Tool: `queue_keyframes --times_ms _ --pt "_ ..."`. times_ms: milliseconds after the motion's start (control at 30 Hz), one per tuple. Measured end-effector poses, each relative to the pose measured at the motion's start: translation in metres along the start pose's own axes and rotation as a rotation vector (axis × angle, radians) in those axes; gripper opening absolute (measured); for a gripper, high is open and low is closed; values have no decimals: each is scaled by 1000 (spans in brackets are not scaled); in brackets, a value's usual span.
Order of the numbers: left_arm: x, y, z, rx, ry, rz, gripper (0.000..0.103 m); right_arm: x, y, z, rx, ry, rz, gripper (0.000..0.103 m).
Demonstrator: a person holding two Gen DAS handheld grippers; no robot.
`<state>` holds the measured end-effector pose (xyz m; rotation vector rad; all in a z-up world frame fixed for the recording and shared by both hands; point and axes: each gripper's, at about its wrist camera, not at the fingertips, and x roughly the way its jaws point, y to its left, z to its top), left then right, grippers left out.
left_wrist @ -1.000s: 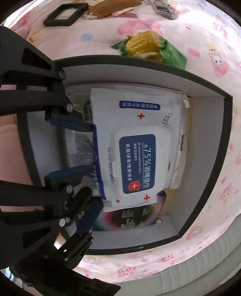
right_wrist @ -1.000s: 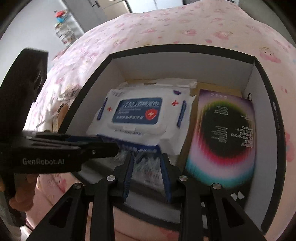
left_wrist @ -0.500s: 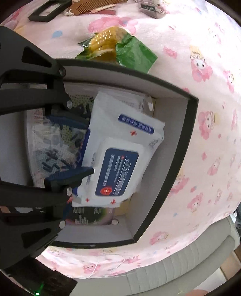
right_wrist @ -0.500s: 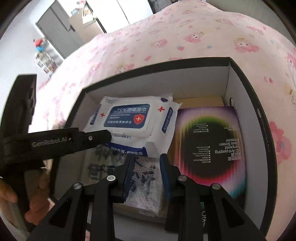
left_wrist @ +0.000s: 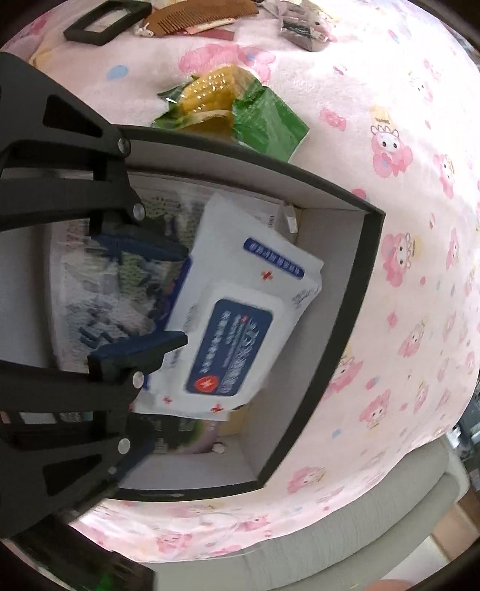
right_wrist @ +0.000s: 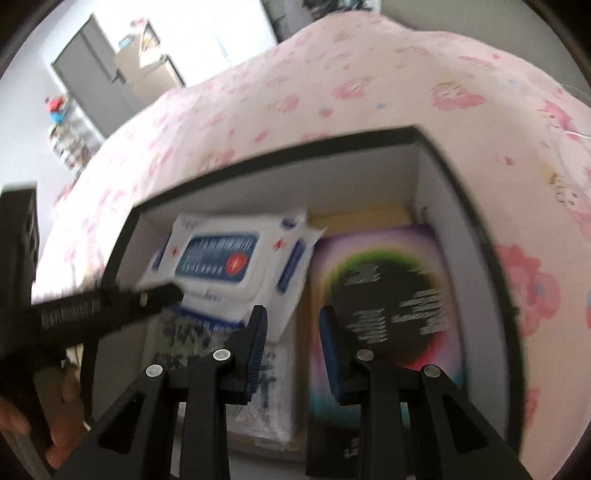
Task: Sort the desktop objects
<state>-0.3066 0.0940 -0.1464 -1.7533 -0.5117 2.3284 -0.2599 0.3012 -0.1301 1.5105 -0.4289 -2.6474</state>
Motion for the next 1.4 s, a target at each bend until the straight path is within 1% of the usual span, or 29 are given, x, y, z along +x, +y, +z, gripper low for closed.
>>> queue_keyframes --times_ms 33,67,133,233,300,367,433,467,500,533,567,600,667,733,833,933,1033,1133,1167,1267,1333,1367,1400 --pt "-1 0 -2 -4 15 -19 39 -4 -5 -1 28 7 15 26" --pt "-3 -1 -4 -8 29 -38 40 -6 -8 -3 49 27 49 26" --pt "-3 -3 -6 -16 58 -78 41 -3 -8 -9 75 80 135 26" --pt "3 -11 -8 -2 102 -103 41 13 3 -16 58 156 154 26" --pt "9 -21 -10 17 137 -118 41 18 2 -19 70 172 123 26" --pt "16 -33 -11 43 165 -116 41 7 -1 -17 67 117 64 26" --pt "24 -42 -10 55 174 -87 42 -5 -2 -15 53 56 2 26" --pt "28 -46 -9 60 178 -73 42 -12 -1 -14 35 20 -44 26" --pt "32 -47 -9 60 181 -59 42 -13 -2 -14 28 5 -68 26" --pt "37 -49 -8 61 183 -45 42 -11 -3 -14 26 1 -87 26" --pt "39 -50 -7 55 180 -44 42 -5 -5 -12 34 20 -97 26" --pt "40 -49 -4 38 168 -63 42 1 -7 -10 44 38 -100 26" --pt "41 -48 2 4 142 -98 42 8 -8 -7 69 62 -67 26" --pt "42 -48 10 -33 119 -118 42 7 -5 -7 65 55 -52 26" --pt "46 -47 15 -77 138 -146 42 7 1 -8 40 39 -58 26" --pt "38 -43 5 -51 123 -163 42 13 1 -11 42 72 -47 26" --pt "25 -37 -9 -10 130 -166 42 15 5 -12 37 81 -24 26" --pt "10 -27 -19 -17 114 -147 43 13 18 -18 -1 88 -1 26" --pt "9 -24 -21 -25 113 -134 43 15 22 -20 -8 102 16 26" --pt "11 -20 -24 -45 137 -104 43 27 26 -27 7 179 94 29" --pt "12 -17 -27 -59 152 -83 43 35 28 -31 17 230 146 29" --pt "13 -16 -28 -65 160 -73 43 38 28 -32 17 244 161 29" --pt "14 -15 -29 -72 168 -63 43 39 27 -29 6 232 150 29"
